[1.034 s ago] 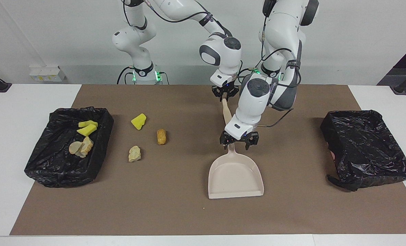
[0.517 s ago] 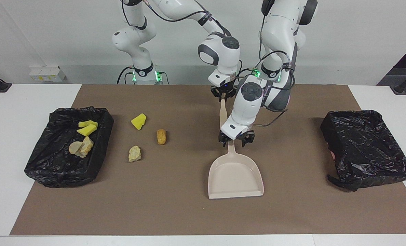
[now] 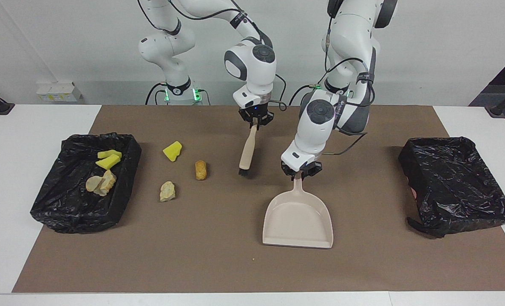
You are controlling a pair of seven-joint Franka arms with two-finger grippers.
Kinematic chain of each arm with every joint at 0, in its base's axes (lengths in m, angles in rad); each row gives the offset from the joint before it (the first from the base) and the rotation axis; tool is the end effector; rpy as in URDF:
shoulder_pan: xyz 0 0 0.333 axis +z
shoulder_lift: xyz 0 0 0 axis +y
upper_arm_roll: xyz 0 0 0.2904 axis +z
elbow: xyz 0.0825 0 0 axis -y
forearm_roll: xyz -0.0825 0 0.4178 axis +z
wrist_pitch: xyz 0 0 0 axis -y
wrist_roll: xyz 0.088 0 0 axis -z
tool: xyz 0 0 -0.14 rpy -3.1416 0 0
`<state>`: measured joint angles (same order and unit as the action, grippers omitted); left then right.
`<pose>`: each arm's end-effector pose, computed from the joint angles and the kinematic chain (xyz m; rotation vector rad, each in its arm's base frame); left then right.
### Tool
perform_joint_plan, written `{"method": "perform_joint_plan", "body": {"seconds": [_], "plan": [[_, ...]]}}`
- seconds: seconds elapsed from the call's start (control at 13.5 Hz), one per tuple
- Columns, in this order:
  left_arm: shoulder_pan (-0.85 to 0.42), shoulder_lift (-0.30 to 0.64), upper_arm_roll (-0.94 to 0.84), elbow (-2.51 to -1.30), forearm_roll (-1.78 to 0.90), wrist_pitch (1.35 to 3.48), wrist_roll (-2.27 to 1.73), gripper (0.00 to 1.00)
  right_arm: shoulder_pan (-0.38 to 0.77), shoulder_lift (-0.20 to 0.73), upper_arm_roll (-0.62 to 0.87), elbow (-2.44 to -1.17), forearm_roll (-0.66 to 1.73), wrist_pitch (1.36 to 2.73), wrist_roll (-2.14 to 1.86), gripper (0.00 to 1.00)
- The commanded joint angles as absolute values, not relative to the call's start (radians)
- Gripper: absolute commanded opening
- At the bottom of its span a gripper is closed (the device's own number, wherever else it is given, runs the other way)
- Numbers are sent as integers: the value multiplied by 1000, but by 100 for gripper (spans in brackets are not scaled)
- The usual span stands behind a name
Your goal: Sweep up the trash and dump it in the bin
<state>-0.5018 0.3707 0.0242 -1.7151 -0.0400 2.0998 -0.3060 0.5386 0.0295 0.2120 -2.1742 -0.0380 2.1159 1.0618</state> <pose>0.5989 -0.3143 0.3011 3.1031 -0.2384 0.0050 0.4056 0.3747 0.2935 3.0249 -0.4416 -0.0515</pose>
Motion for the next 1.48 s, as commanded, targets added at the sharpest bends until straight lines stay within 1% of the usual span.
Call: {"method": "perform_joint_plan", "body": {"seconds": [0.0,0.15,0.3,0.44,0.59,0.66,0.74,0.89,1.03,1.18,1.33,1.4], "plan": [[-450,313,26,-1730,-21,2062,-159,0,465,-87,222,-2235,-35,2036,1080,0],[-436,295,38,-1733,-20,2034,-94,0,405,-155,222,-2235,-35,1944,1049,0],[-411,264,44,-1743,-17,2008,13,0,350,-193,221,-2241,-35,1850,1026,0],[-396,249,44,-1743,-15,1951,134,0,289,-241,219,-2278,-35,1784,1023,0],[-368,242,49,-1755,-8,1941,178,0,250,-300,219,-2347,-37,1763,1009,0],[-367,227,49,-1785,-6,1940,266,0,239,-320,216,-2379,-37,1761,1008,0],[-365,216,49,-1798,-8,1937,357,0,198,-336,218,-2407,-37,1761,1006,0],[-365,206,49,-1818,-8,1942,524,0,157,-379,216,-2468,-37,1759,977,0],[-373,183,49,-1859,-6,1950,665,0,118,-449,215,-2548,-35,1761,951,0],[-382,154,49,-1906,-2,1950,748,0,118,-469,213,-2571,10,1734,940,0],[-438,127,48,-1943,73,1960,825,0,117,-462,215,-2592,26,1756,925,0],[-443,115,45,-1972,78,1983,830,0,117,-454,215,-2591,40,1769,916,0]]}}
